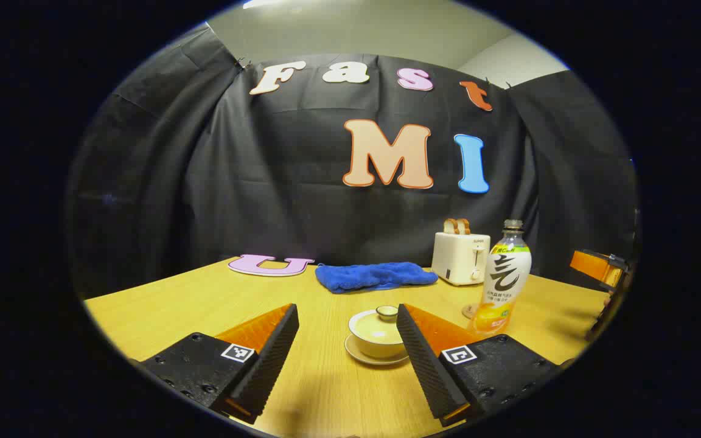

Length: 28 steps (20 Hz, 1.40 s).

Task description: Open the teacup lid with one hand, grasp the water bottle and pour water into the teacup with the other hand; after pouring, place the water bottle on the coaster and then close the teacup lid.

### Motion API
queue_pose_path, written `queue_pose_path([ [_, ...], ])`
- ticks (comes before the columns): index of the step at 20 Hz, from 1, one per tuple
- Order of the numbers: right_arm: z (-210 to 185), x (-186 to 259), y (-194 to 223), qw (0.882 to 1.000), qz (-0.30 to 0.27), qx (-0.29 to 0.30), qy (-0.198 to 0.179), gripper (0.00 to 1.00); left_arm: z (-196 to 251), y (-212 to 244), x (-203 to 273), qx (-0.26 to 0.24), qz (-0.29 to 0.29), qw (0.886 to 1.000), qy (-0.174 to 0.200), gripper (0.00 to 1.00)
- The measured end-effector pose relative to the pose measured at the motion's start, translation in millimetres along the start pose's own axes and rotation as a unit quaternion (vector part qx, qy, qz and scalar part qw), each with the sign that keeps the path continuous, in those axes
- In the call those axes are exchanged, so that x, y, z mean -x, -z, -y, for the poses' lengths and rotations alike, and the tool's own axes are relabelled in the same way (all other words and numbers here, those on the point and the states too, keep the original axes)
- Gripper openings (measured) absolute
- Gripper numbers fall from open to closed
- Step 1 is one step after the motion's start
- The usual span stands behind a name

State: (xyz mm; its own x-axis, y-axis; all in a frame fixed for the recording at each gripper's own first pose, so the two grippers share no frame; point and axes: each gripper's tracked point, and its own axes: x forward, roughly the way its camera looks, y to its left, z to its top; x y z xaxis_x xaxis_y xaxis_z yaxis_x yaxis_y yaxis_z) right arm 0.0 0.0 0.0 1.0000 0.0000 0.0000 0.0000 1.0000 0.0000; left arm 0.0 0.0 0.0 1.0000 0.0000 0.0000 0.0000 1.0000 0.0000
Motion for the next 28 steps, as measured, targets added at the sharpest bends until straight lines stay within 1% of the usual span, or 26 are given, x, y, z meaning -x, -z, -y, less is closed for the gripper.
queue_pose_path([
  [3, -7.3, -1.0, 13.4, 1.000, -0.014, 0.008, -0.008, 0.95, -3.1, -2.6, -0.6, -0.003, 0.006, 1.000, -0.006, 0.95],
  [4, -8.1, -1.4, 14.3, 1.000, -0.014, 0.011, -0.009, 0.95, -2.4, -2.7, -0.7, -0.003, 0.007, 1.000, -0.006, 0.93],
  [5, -9.6, -1.1, 16.6, 1.000, -0.017, 0.014, -0.011, 0.95, -1.9, 1.2, -1.4, -0.002, 0.004, 1.000, -0.007, 0.95],
  [6, -10.3, -0.4, 15.2, 1.000, -0.016, 0.018, -0.011, 0.97, -1.8, 1.4, -1.4, -0.005, 0.007, 1.000, -0.009, 0.95],
  [7, -11.0, -1.3, 15.8, 1.000, -0.014, 0.020, -0.011, 0.95, -3.0, -0.5, -2.0, -0.009, 0.010, 1.000, -0.010, 0.95],
  [8, -11.0, -1.5, 15.5, 1.000, -0.015, 0.022, -0.010, 0.92, -1.4, -1.0, -2.0, -0.013, 0.009, 1.000, -0.012, 0.95],
  [9, -11.2, -2.8, 17.4, 0.999, -0.017, 0.025, -0.010, 0.95, -0.6, 1.8, -3.8, -0.020, 0.007, 1.000, -0.014, 0.95],
  [10, -11.5, -3.2, 18.0, 0.999, -0.019, 0.024, -0.011, 0.92, 1.2, 1.2, -3.1, -0.029, 0.010, 0.999, -0.015, 0.95],
  [11, -11.4, -3.5, 20.4, 0.999, -0.022, 0.024, -0.010, 0.95, 2.2, 1.0, -2.6, -0.041, 0.009, 0.999, -0.013, 0.95],
  [12, -11.4, -3.4, 21.8, 0.999, -0.025, 0.024, -0.009, 0.95, 4.8, 0.7, -5.1, -0.037, 0.012, 0.999, -0.010, 0.95],
  [13, -11.2, -4.9, 22.9, 0.999, -0.028, 0.023, -0.008, 0.92, 3.9, 1.3, -2.9, -0.036, 0.010, 0.999, -0.011, 0.94],
  [15, -10.9, -8.4, 26.7, 0.999, -0.037, 0.023, -0.007, 0.92, 1.8, 0.2, -3.3, -0.035, 0.011, 0.999, -0.016, 0.96],
  [16, -9.8, -10.1, 31.6, 0.999, -0.049, 0.023, -0.004, 0.95, 2.2, 0.7, -3.3, -0.035, 0.009, 0.999, -0.016, 0.96],
  [18, -9.9, -11.5, 29.1, 0.999, -0.043, 0.024, 0.000, 0.95, 1.9, 0.7, -3.9, -0.034, 0.011, 0.999, -0.018, 0.96],
  [19, -10.0, -8.9, 29.7, 0.999, -0.046, 0.023, 0.001, 0.92, 1.8, 2.1, -3.7, -0.034, 0.010, 0.999, -0.019, 0.96],
  [20, -10.4, -7.2, 28.0, 0.999, -0.044, 0.023, 0.001, 0.95, 1.5, 1.3, -4.2, -0.035, 0.010, 0.999, -0.019, 0.96],
  [24, -10.2, -7.8, 29.7, 0.999, -0.046, 0.022, 0.000, 0.95, 4.0, 1.8, -3.2, -0.034, 0.011, 0.999, -0.015, 0.96],
  [25, -10.1, -7.8, 29.9, 0.999, -0.045, 0.023, -0.001, 0.97, 3.4, 2.0, -4.6, -0.034, 0.010, 0.999, -0.015, 0.96],
  [26, -10.6, -7.7, 29.9, 0.999, -0.046, 0.022, -0.003, 0.95, 2.4, 1.5, -4.9, -0.034, 0.011, 0.999, -0.016, 0.96],
  [28, -10.9, -8.1, 30.1, 0.999, -0.046, 0.022, -0.007, 0.95, 1.9, 2.1, -5.4, -0.034, 0.010, 0.999, -0.019, 0.96],
])
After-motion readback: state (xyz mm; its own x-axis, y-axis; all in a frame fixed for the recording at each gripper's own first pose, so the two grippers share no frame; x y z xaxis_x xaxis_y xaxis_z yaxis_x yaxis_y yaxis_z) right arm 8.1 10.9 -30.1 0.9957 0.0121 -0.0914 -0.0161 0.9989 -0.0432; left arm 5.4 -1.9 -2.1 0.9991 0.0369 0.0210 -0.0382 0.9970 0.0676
